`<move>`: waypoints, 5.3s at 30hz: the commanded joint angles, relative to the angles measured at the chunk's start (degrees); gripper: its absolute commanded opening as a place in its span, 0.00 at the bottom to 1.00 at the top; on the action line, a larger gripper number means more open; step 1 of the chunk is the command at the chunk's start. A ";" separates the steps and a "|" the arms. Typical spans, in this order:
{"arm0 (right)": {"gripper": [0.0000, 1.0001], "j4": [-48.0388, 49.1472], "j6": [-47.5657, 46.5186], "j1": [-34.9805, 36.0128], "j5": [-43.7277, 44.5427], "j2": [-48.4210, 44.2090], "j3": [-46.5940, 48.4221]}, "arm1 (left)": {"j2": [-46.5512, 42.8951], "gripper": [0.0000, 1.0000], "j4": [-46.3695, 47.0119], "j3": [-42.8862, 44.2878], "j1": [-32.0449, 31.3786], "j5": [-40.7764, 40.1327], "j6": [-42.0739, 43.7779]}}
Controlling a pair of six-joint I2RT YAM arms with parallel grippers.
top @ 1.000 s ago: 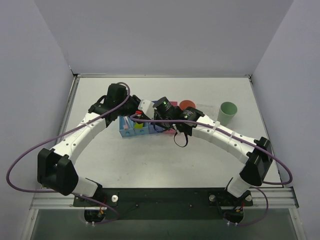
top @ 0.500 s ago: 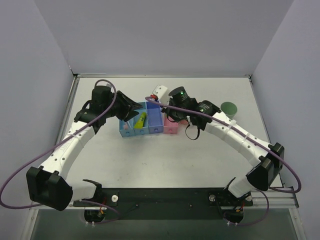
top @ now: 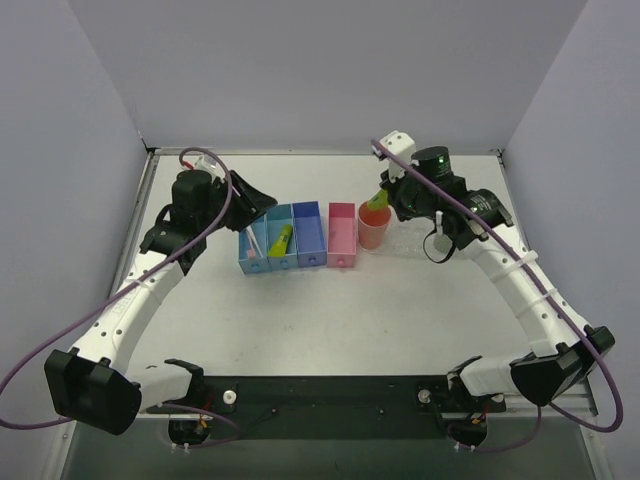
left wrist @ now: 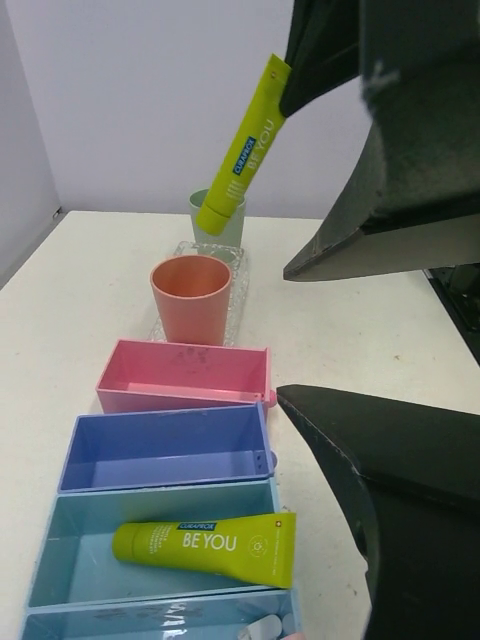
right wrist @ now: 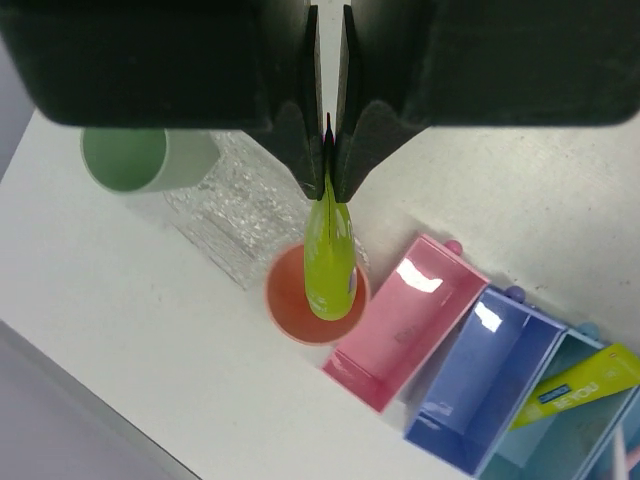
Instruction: Prepare toiletry sets of a toothbrush and toothpaste on the tray
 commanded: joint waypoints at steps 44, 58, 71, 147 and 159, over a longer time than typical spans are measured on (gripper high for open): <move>0.00 -10.85 3.62 -22.06 -1.69 16.79 11.04 | -2.46 0.55 11.66 -3.80 2.35 -1.92 12.02; 0.00 -10.58 3.44 -21.97 -1.25 18.37 10.51 | -1.23 0.55 12.19 -3.62 2.79 -1.66 11.50; 0.00 -10.41 3.35 -21.88 -1.16 20.04 10.51 | -0.18 0.55 12.98 -3.45 3.23 -1.05 11.06; 0.13 -0.65 1.24 -21.88 0.95 24.08 0.66 | 0.62 0.55 14.12 -4.15 4.46 0.01 9.56; 0.39 -0.74 0.54 -21.88 0.16 23.38 0.93 | 2.02 0.55 14.30 -3.10 4.46 0.54 9.74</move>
